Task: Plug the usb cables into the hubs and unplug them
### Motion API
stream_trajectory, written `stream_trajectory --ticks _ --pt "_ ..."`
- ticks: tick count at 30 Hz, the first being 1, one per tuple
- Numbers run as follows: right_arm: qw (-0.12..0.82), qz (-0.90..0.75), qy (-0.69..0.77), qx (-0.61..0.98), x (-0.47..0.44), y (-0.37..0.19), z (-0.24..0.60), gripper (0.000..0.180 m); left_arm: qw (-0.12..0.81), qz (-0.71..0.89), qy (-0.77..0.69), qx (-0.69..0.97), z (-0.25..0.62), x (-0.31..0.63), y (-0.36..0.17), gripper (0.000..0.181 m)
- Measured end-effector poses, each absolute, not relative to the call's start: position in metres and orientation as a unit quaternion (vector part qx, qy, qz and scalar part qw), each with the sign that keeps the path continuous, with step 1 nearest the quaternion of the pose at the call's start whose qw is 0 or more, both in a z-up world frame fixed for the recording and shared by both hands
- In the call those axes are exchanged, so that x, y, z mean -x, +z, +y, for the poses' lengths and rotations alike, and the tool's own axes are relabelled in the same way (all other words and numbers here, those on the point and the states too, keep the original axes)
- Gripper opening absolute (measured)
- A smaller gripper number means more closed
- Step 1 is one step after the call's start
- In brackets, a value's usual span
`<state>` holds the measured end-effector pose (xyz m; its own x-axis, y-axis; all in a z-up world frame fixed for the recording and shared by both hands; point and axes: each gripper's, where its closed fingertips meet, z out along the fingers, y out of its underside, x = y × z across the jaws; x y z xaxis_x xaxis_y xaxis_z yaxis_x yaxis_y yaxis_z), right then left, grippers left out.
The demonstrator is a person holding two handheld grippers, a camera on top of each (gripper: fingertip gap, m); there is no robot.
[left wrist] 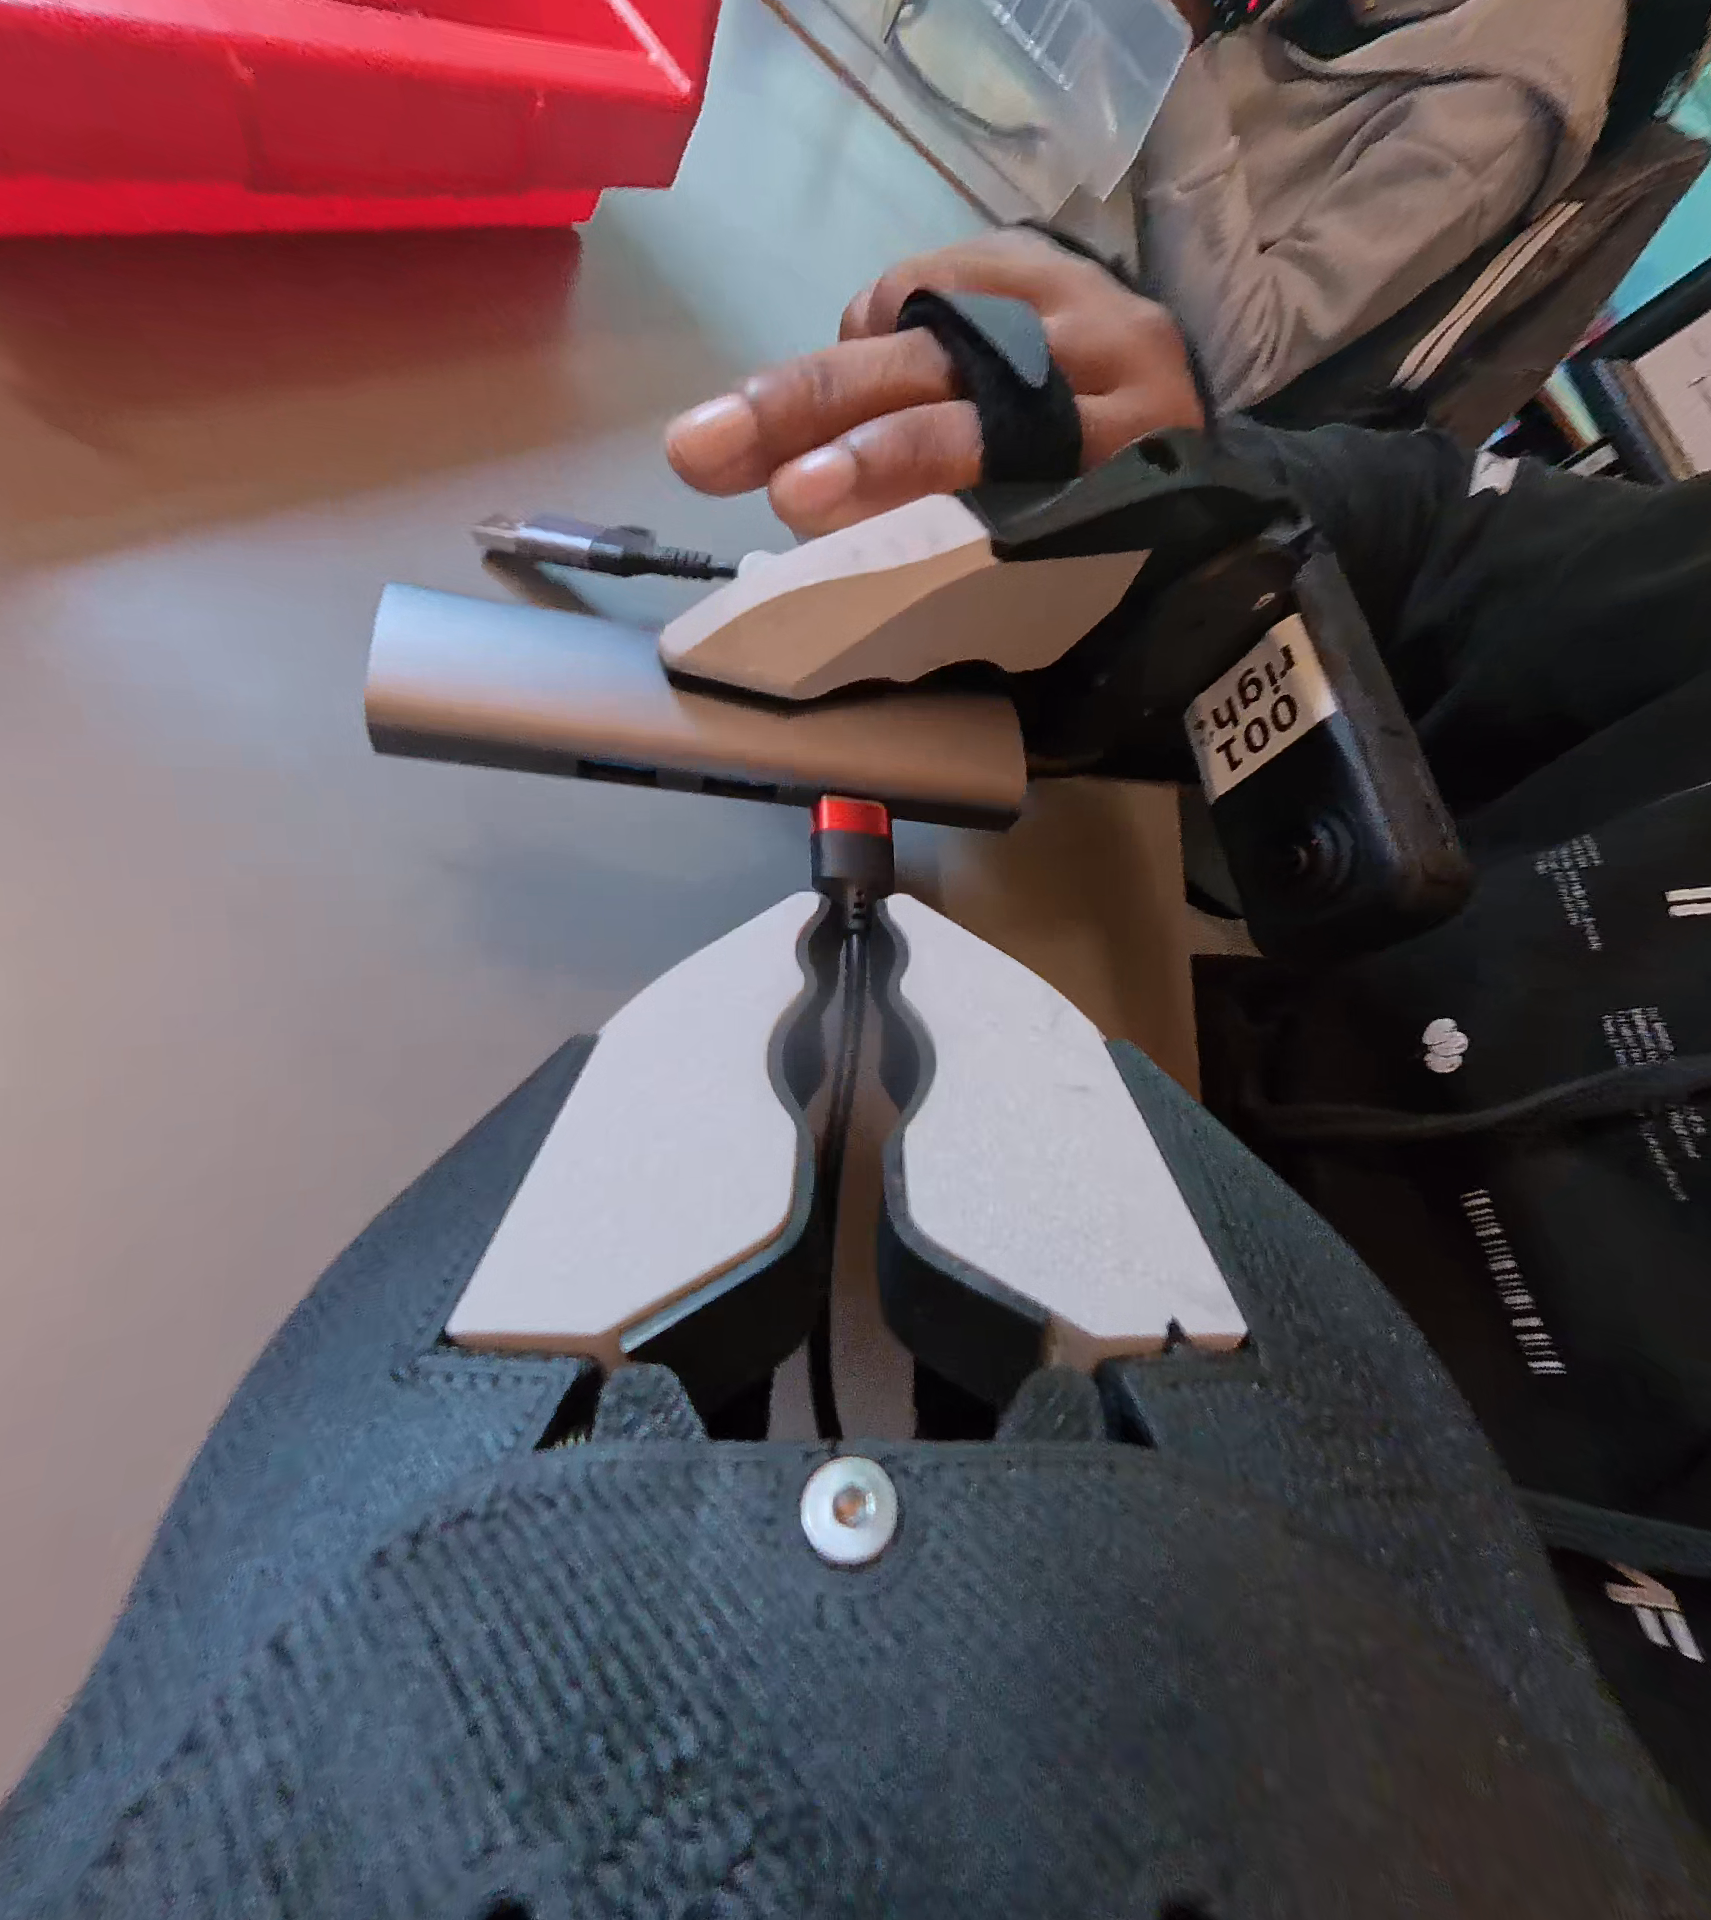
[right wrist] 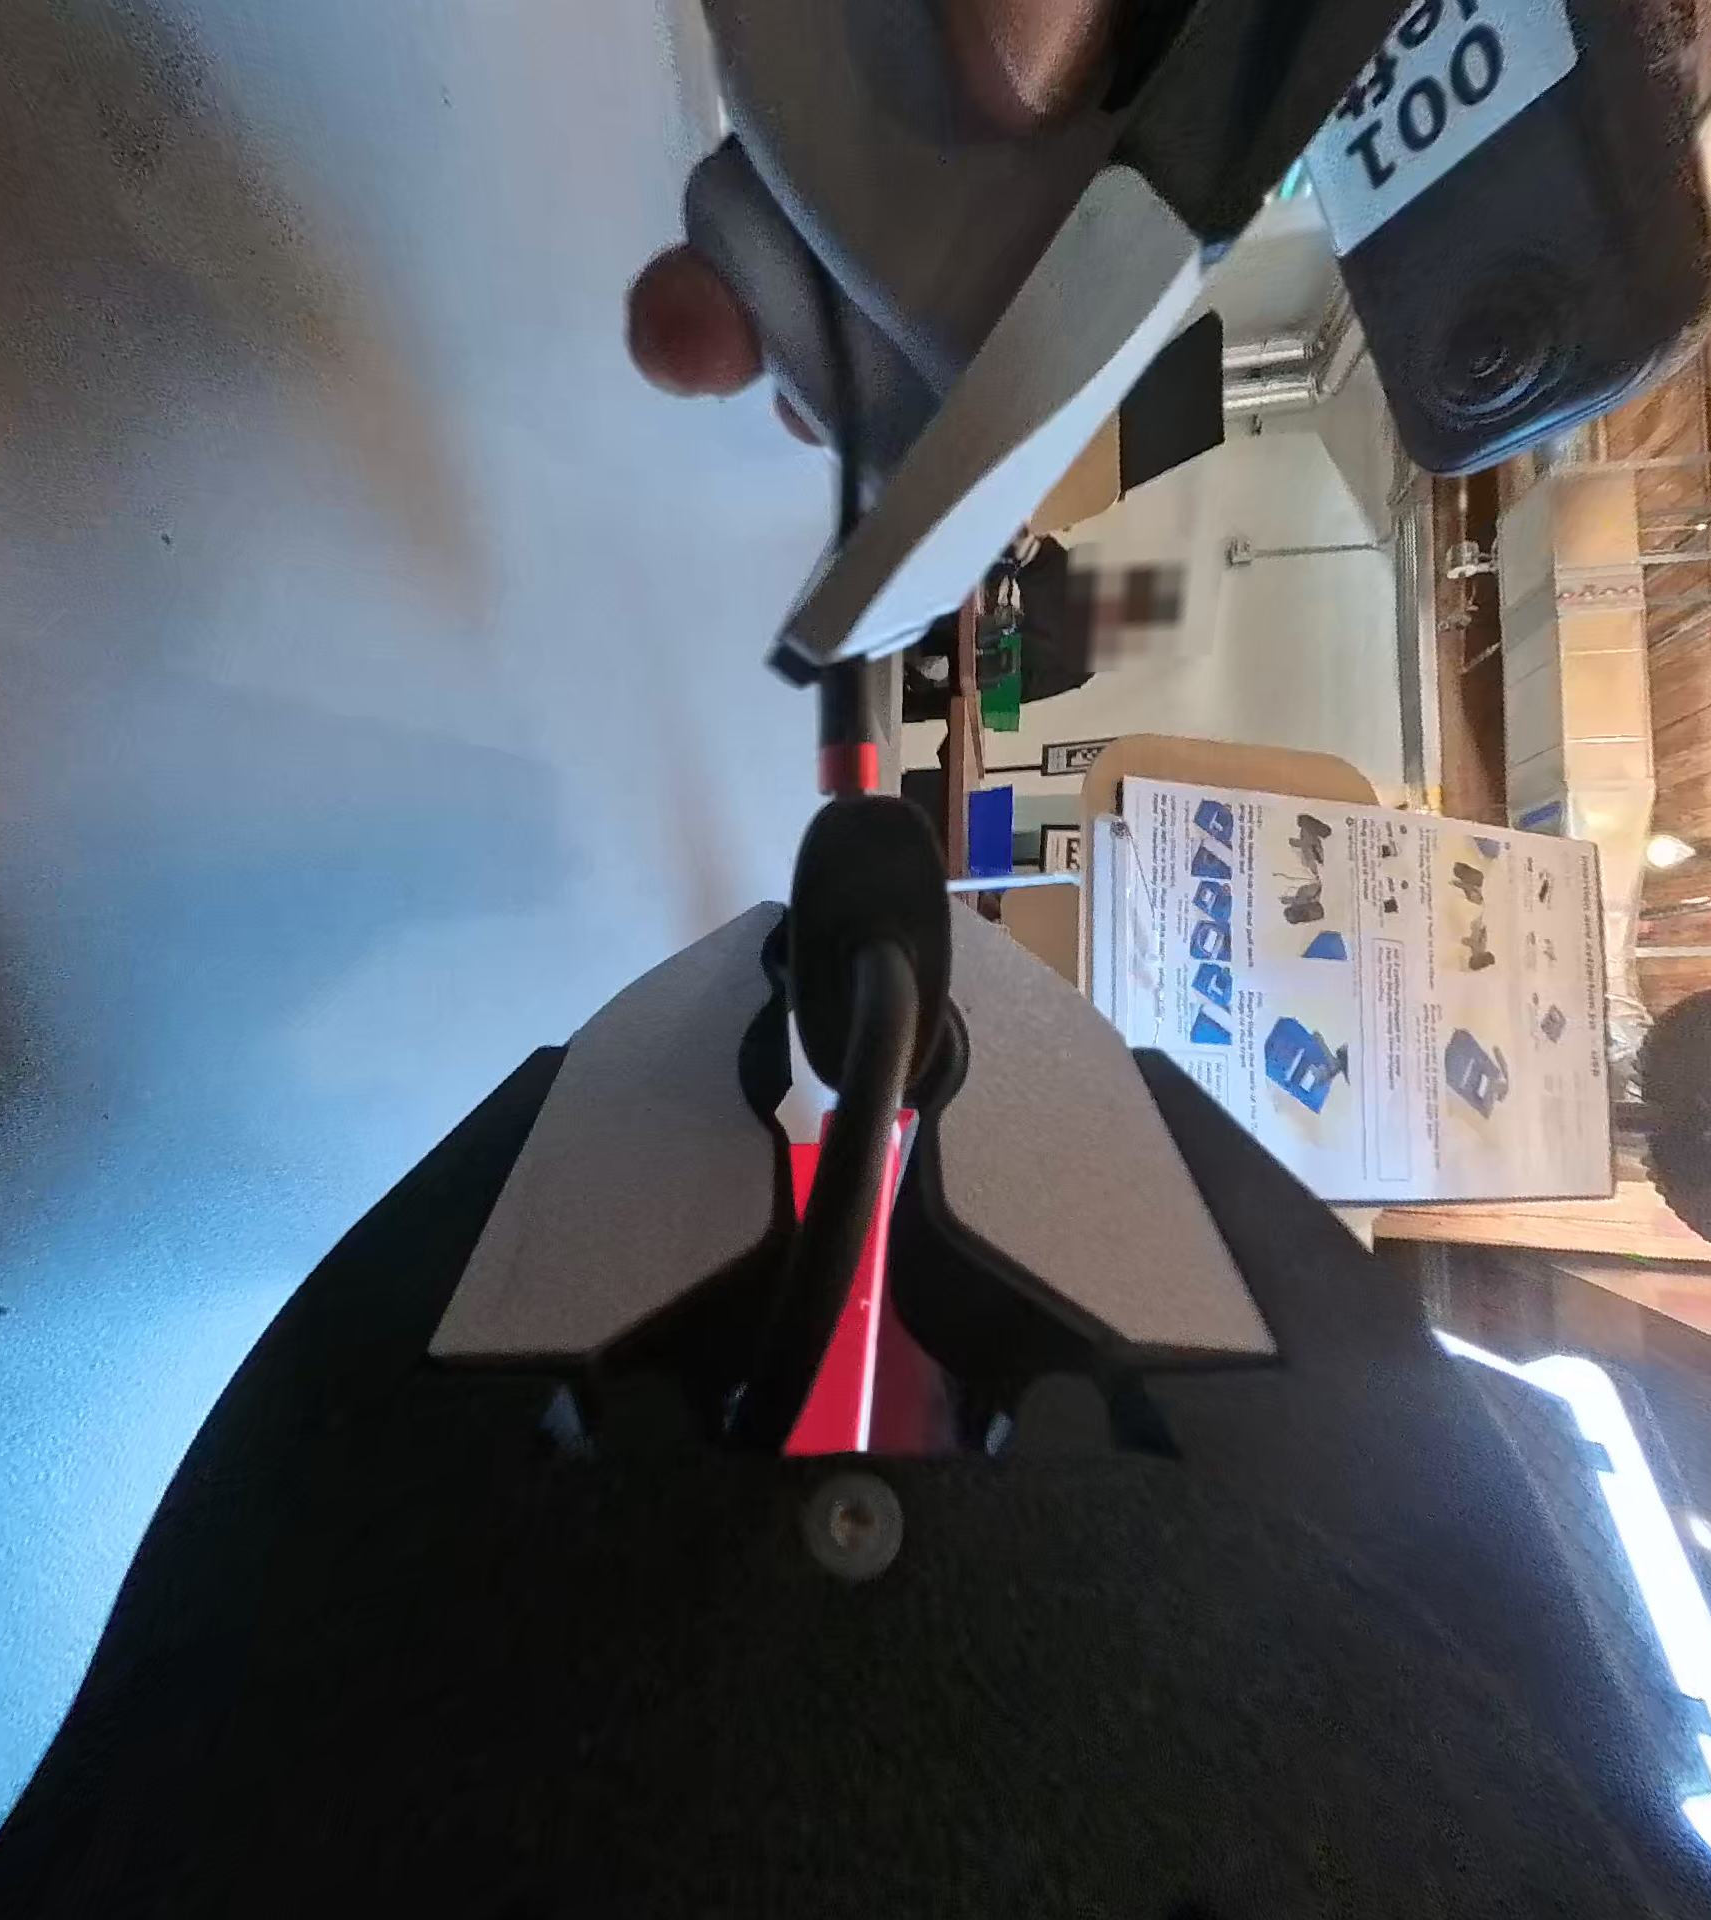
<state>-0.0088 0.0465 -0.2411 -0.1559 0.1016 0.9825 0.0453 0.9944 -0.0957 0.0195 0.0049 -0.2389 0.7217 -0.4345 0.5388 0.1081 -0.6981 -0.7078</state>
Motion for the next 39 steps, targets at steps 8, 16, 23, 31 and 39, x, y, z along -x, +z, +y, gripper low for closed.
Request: stream_trajectory --ticks 8,16,23,31,39 --pt "0.648 -0.758 0.033 0.063 0.011 -0.240 0.051 0.017 0.402 0.098 -0.348 0.842 0.011 -0.016 -0.232 0.005" --pt "0.632 -0.761 0.100 0.113 0.010 -0.219 0.038 0.044 0.435 0.020 -0.351 0.829 0.014 0.021 -0.222 0.005" --pt "0.579 -0.791 0.122 0.156 0.007 -0.189 0.038 0.017 0.507 0.030 -0.334 0.794 0.011 0.027 -0.187 0.021" --pt "0.515 -0.784 0.129 0.323 -0.001 -0.060 0.181 0.017 0.658 -0.016 -0.208 0.723 -0.027 0.105 -0.115 0.035" --pt "0.469 -0.713 0.235 0.465 0.044 -0.027 0.318 0.017 0.620 -0.030 -0.217 0.753 -0.020 0.107 -0.163 0.034"
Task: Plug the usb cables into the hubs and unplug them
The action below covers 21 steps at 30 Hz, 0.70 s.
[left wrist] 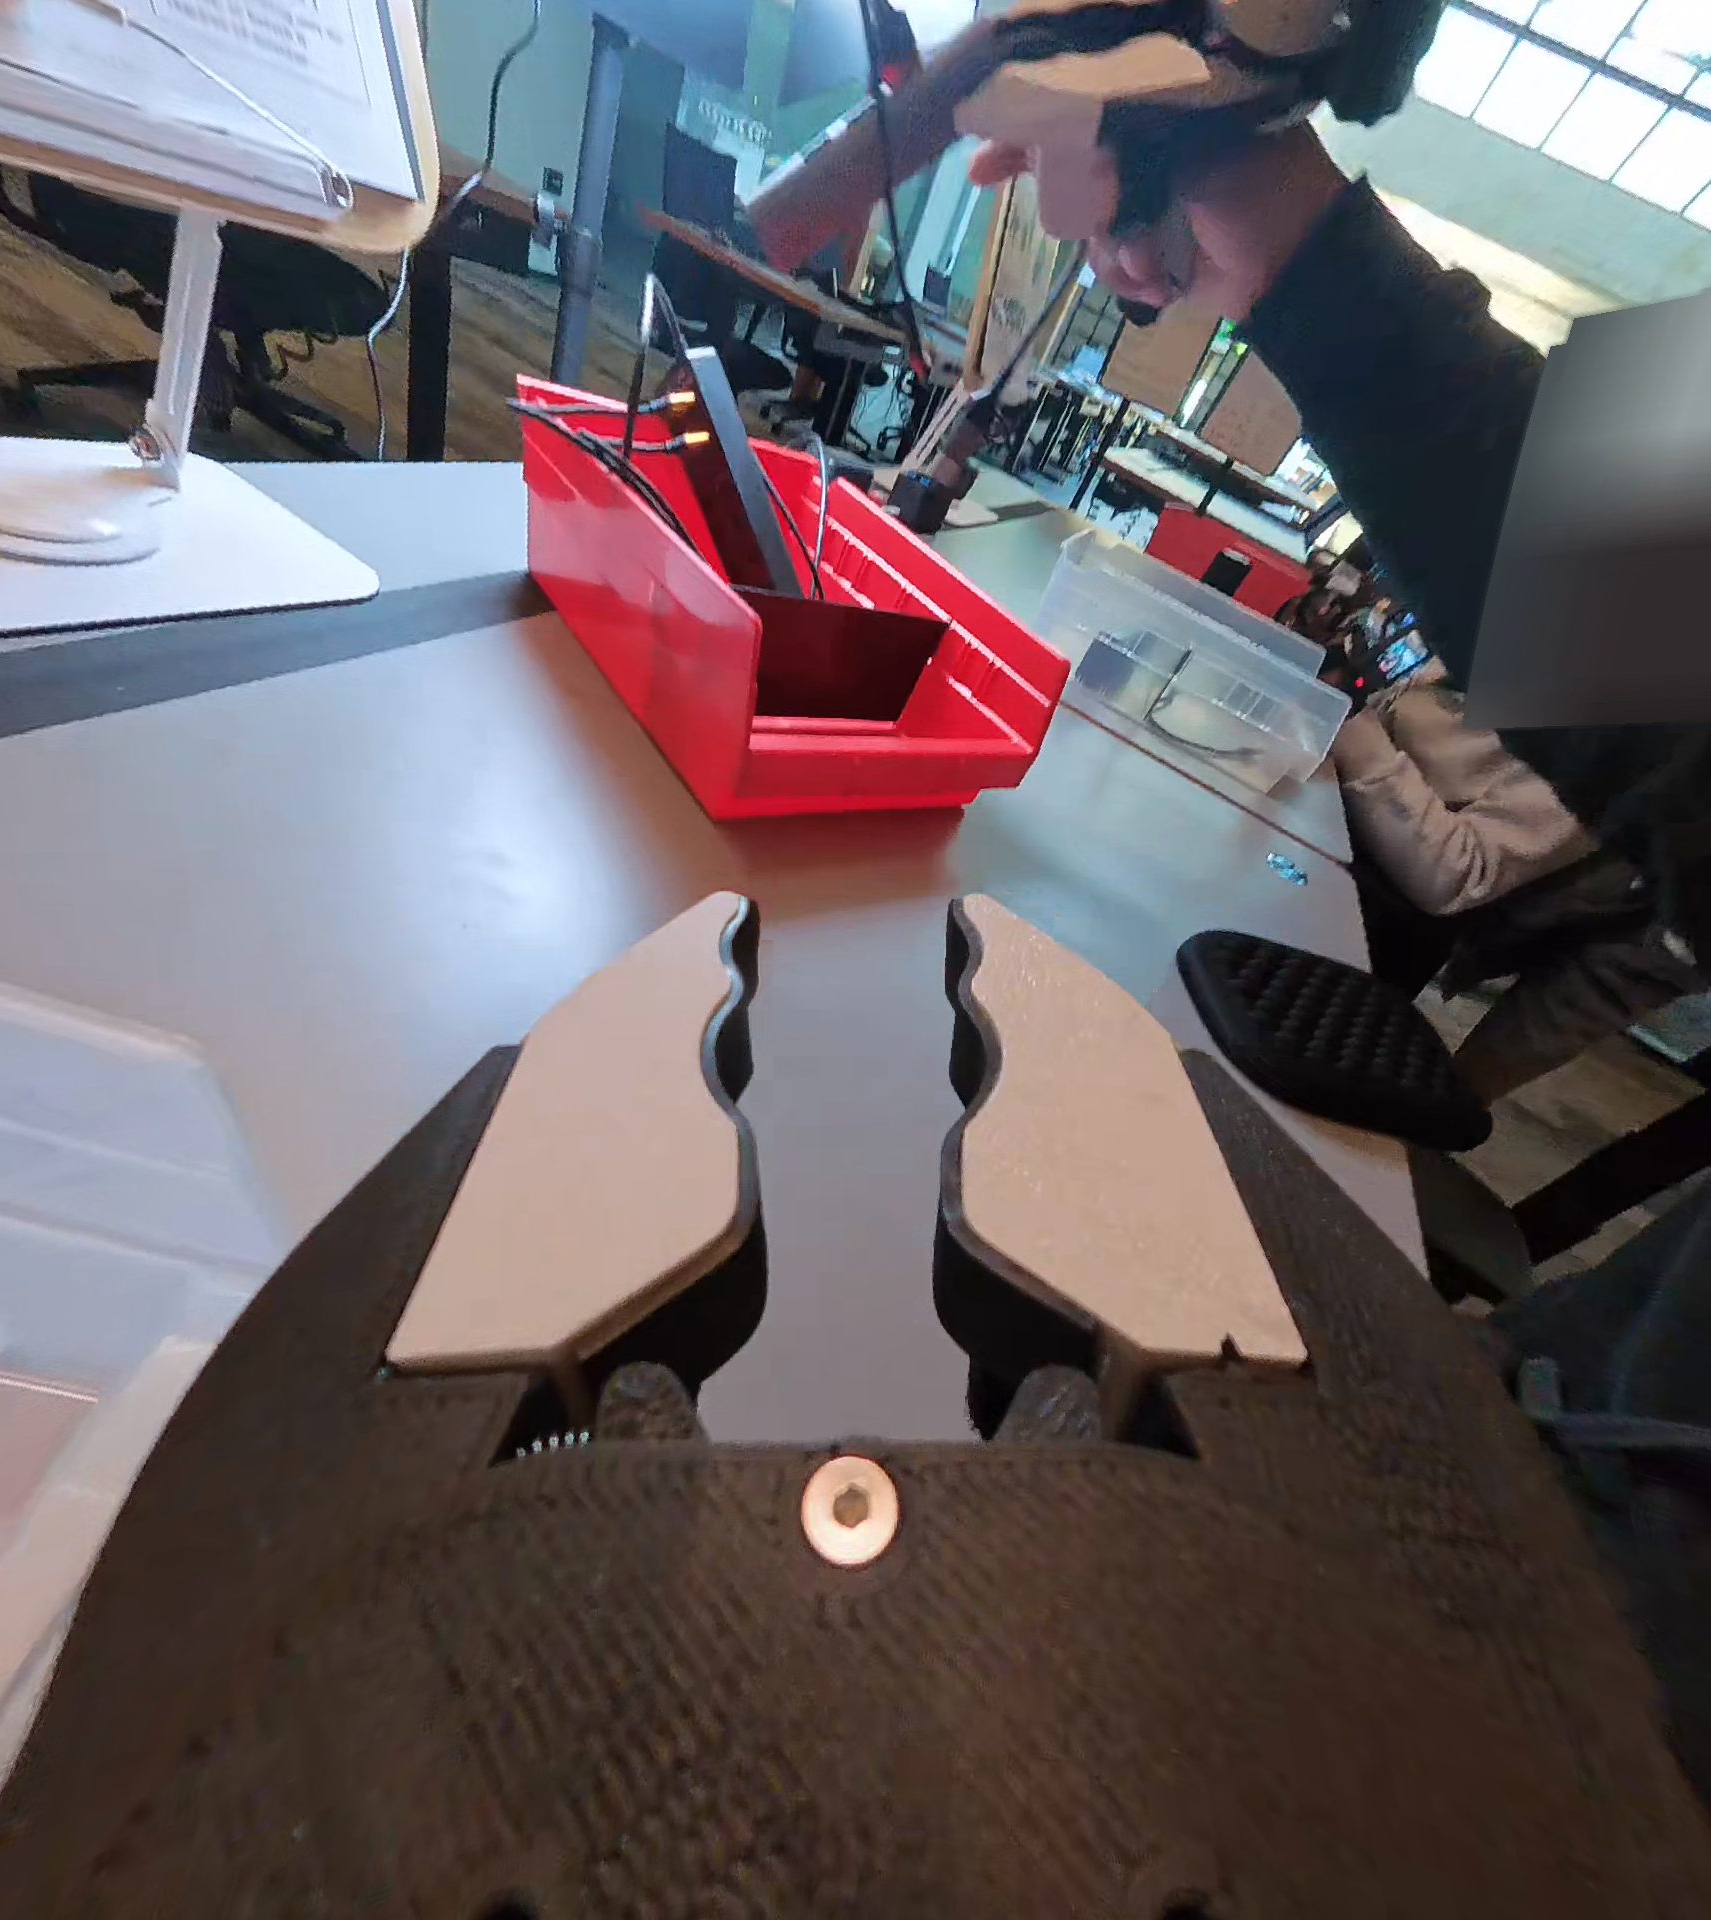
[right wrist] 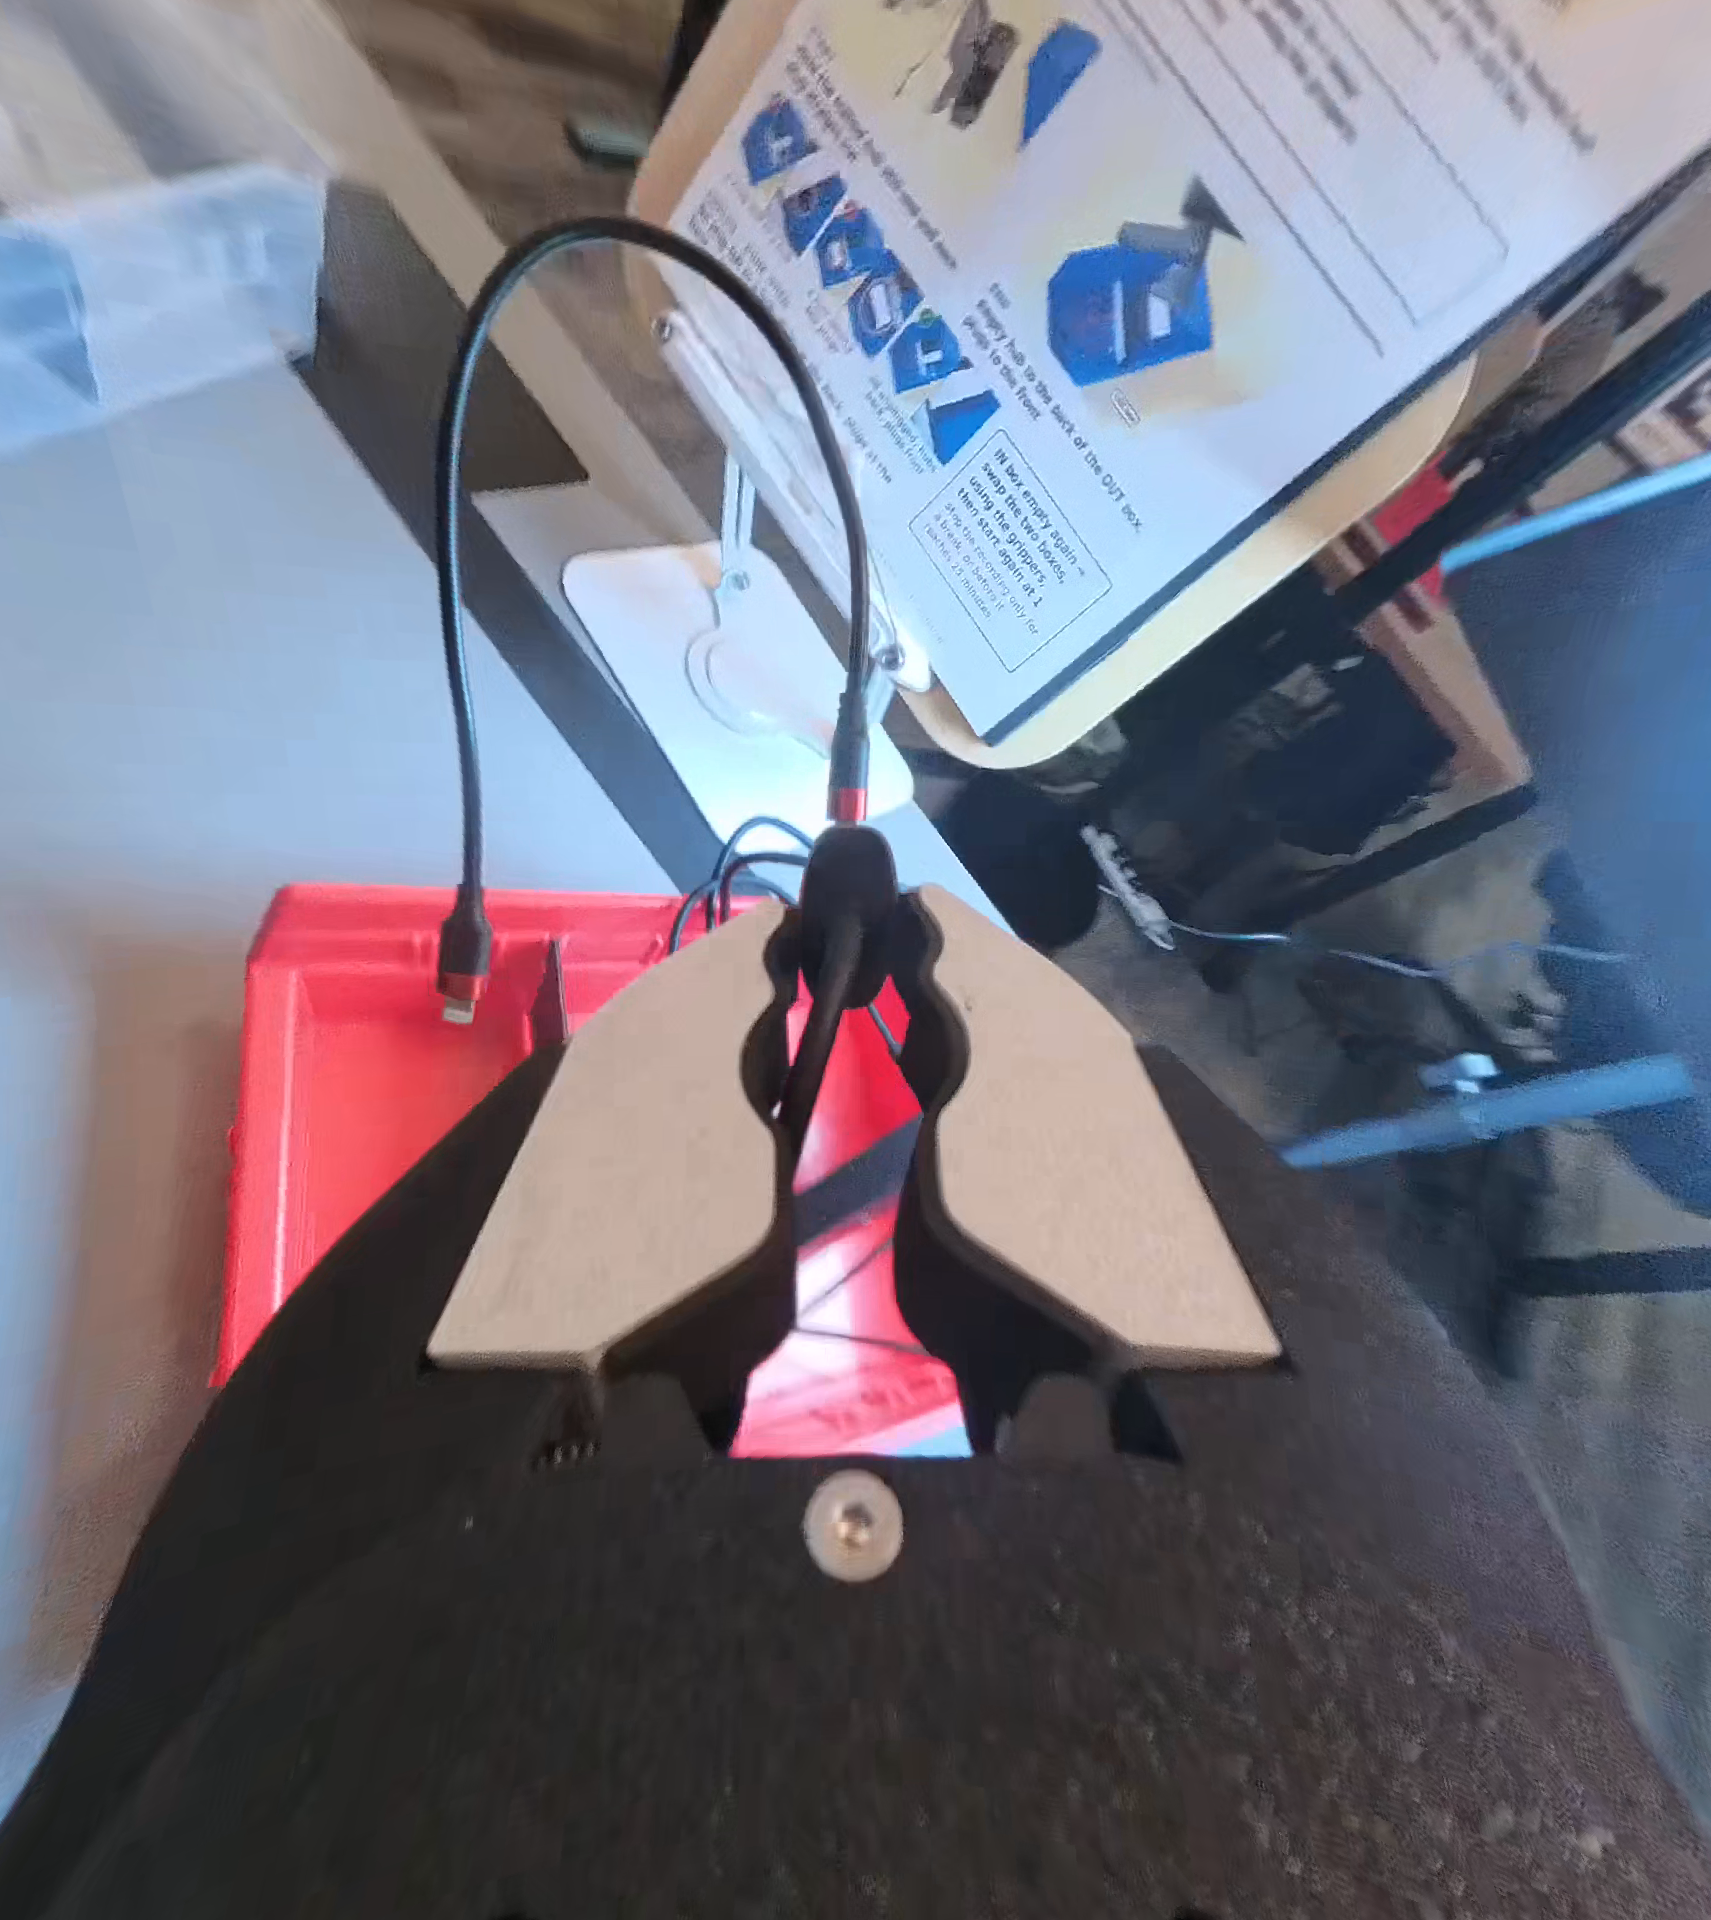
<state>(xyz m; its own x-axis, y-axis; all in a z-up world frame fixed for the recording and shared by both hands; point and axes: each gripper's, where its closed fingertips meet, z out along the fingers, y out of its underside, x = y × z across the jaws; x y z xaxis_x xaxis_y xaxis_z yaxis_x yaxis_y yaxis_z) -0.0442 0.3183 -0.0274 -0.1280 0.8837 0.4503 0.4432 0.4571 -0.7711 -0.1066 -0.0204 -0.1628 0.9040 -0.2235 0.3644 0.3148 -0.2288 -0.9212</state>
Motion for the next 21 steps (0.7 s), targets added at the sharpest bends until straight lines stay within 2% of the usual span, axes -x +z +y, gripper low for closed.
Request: stream_trajectory --ticks 5,8,9,14,18,21 --pt "0.413 -0.653 0.328 0.544 0.064 -0.104 0.365 0.017 0.594 -0.015 -0.193 0.781 -0.016 0.103 -0.183 0.034" --pt "0.354 -0.661 0.249 0.613 0.051 -0.174 0.400 0.018 0.587 -0.009 -0.179 0.789 -0.016 0.105 -0.188 0.034" --pt "0.353 -0.661 0.219 0.625 0.046 -0.185 0.411 0.024 0.586 -0.009 -0.179 0.791 -0.015 0.105 -0.189 0.033" --pt "0.375 -0.619 0.198 0.661 0.030 -0.155 0.443 0.066 0.567 -0.006 -0.178 0.805 -0.012 0.106 -0.203 0.032" --pt "0.435 -0.603 0.230 0.628 0.023 -0.098 0.429 0.069 0.561 0.000 -0.160 0.812 -0.011 0.107 -0.208 0.033" --pt "0.476 -0.598 0.281 0.580 0.019 -0.067 0.379 0.067 0.565 0.001 -0.131 0.815 -0.012 0.112 -0.204 0.035"
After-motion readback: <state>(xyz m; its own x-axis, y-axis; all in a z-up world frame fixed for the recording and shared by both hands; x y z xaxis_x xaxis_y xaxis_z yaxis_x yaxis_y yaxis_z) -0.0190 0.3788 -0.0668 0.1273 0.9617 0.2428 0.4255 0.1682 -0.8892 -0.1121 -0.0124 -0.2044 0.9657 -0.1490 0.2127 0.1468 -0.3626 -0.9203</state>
